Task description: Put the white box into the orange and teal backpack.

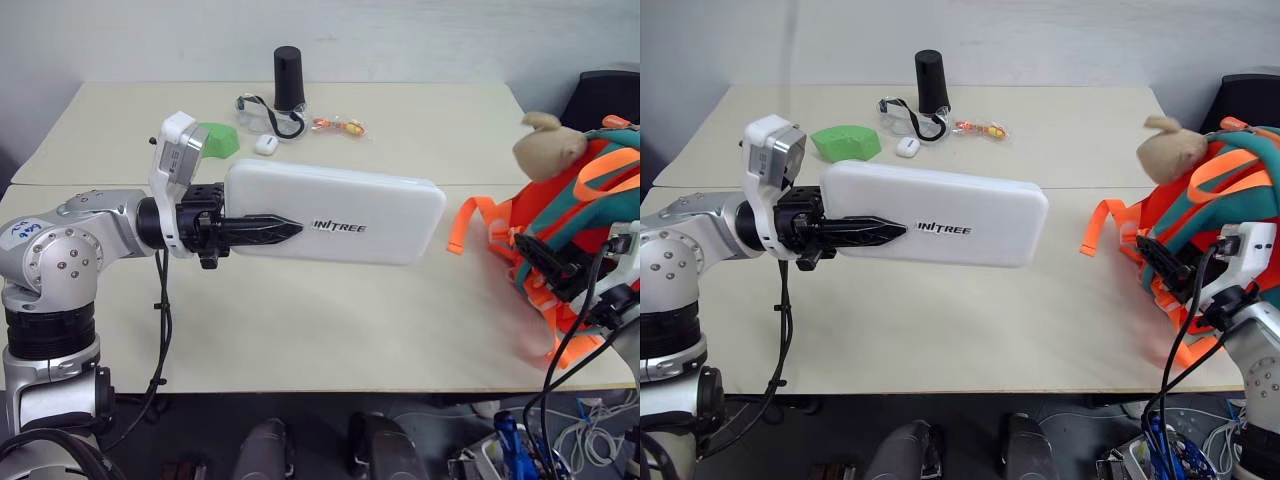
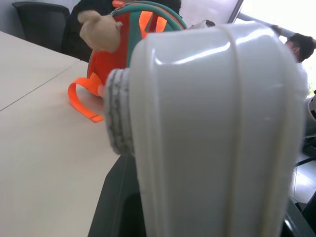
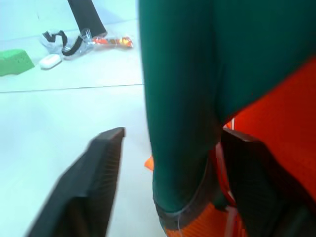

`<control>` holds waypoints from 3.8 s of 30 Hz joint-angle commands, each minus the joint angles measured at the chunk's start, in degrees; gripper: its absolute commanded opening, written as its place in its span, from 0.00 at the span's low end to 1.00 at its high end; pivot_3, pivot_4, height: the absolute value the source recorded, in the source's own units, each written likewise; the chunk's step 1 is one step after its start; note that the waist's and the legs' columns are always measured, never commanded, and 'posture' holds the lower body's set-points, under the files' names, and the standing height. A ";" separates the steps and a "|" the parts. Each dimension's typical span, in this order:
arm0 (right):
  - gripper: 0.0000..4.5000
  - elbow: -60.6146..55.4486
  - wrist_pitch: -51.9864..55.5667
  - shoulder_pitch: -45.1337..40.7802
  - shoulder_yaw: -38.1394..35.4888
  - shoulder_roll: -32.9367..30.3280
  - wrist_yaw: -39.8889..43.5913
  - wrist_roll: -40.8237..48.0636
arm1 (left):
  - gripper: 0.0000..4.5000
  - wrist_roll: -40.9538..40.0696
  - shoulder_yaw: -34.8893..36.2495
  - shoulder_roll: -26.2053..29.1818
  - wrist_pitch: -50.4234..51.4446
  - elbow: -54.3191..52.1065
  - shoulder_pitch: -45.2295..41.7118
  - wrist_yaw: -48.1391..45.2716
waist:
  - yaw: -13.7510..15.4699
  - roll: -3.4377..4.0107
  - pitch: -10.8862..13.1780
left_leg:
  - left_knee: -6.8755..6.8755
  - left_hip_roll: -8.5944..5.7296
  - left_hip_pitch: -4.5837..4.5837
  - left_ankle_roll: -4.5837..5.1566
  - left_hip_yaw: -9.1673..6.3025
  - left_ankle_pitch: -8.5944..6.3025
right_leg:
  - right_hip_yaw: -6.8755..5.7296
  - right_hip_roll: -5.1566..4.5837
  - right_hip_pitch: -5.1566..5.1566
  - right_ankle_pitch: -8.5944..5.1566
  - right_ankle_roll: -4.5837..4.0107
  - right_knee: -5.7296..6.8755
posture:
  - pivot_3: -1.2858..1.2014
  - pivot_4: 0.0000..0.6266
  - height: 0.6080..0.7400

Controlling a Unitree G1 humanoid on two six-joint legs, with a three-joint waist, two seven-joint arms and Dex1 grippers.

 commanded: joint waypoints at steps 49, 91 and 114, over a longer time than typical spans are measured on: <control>0.00 -10.40 6.28 -16.88 23.76 -19.21 53.09 12.58 | 0.29 8.66 2.81 10.17 -10.91 15.08 -3.26 -5.79 | 0.12 0.18 0.24 | -0.07 0.04 -0.12 0.03 0.04 -0.05 | -0.06 -0.02 -0.14 -0.01 -0.03 -0.06 | 0.52 0.24 1.00; 0.00 -9.20 0.81 -7.37 24.48 -20.46 56.96 5.16 | 0.29 12.69 -10.36 1.14 -17.65 0.69 -2.21 -8.24 | 1.73 -0.02 0.41 | 0.12 -0.04 -0.18 0.08 0.02 -0.09 | -0.09 -0.01 -0.15 0.00 0.00 -0.03 | 0.52 0.24 1.00; 0.00 -9.52 -2.42 -4.48 24.43 -20.86 57.86 2.59 | 0.29 17.32 -5.78 12.76 -22.17 9.46 -5.93 -17.14 | 1.40 -0.02 0.41 | 0.14 -0.03 -0.12 0.14 0.04 -0.07 | -0.17 0.02 -0.09 0.03 0.05 -0.04 | 0.52 0.24 1.00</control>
